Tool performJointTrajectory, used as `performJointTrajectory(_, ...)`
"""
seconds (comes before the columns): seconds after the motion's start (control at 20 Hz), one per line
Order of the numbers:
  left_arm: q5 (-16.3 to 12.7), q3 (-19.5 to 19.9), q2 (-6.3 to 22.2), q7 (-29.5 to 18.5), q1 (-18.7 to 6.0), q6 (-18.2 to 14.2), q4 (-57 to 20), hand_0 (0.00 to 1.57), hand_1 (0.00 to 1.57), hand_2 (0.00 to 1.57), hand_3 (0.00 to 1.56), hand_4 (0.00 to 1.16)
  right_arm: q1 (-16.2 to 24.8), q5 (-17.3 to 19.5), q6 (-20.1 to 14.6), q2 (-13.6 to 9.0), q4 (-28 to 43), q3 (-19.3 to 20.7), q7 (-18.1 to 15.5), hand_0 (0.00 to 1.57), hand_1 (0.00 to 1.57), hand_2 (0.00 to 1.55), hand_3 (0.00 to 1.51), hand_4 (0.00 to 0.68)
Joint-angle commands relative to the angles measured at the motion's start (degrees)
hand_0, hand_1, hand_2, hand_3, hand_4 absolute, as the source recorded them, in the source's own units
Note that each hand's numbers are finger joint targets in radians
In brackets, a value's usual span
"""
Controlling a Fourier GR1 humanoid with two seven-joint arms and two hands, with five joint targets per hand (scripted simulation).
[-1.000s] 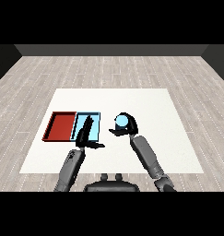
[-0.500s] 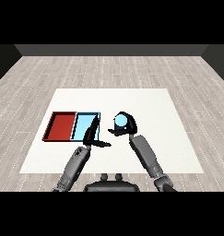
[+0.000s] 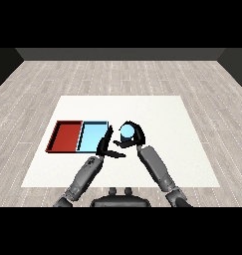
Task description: Pick the blue can and put it in the blue box
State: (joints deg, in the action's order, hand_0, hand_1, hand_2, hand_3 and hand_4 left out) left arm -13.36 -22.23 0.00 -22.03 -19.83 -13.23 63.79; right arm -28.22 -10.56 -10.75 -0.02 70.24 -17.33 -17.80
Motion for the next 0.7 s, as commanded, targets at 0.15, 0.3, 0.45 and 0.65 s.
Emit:
performJointTrajectory(0.15, -1.62, -1.15, 0.0, -0.59, -0.11, 0.74, -1.8, 0.0, 0.0, 0.0, 0.0, 0.0, -0.08, -2.33, -0.55, 0.02, -1.15, -2.77, -2.56, 1.4, 1.4, 1.45, 1.41, 0.677)
performJointTrajectory(0.3, -5.33, -2.64, 0.0, -0.29, -4.58, -1.52, -3.72, 0.0, 0.0, 0.0, 0.0, 0.0, -0.26, -0.24, -1.4, 0.02, -0.68, -3.57, -1.68, 1.39, 1.39, 1.44, 1.4, 0.656)
performJointTrajectory(0.45, -7.19, -6.72, 0.0, -0.91, -5.89, -4.97, -4.01, 0.0, 0.0, 0.0, 0.0, 0.0, -3.25, -0.57, -4.34, 0.02, 0.44, -6.43, 1.98, 1.39, 1.39, 1.43, 1.39, 0.651)
performJointTrajectory(0.65, -8.35, -7.23, 0.0, -3.59, -5.2, -4.55, -5.21, 0.0, 0.0, 0.0, 0.0, 0.0, -2.48, -4.54, -7.07, 0.02, -0.47, -10.37, 0.62, 1.42, 1.42, 1.43, 1.39, 0.651)
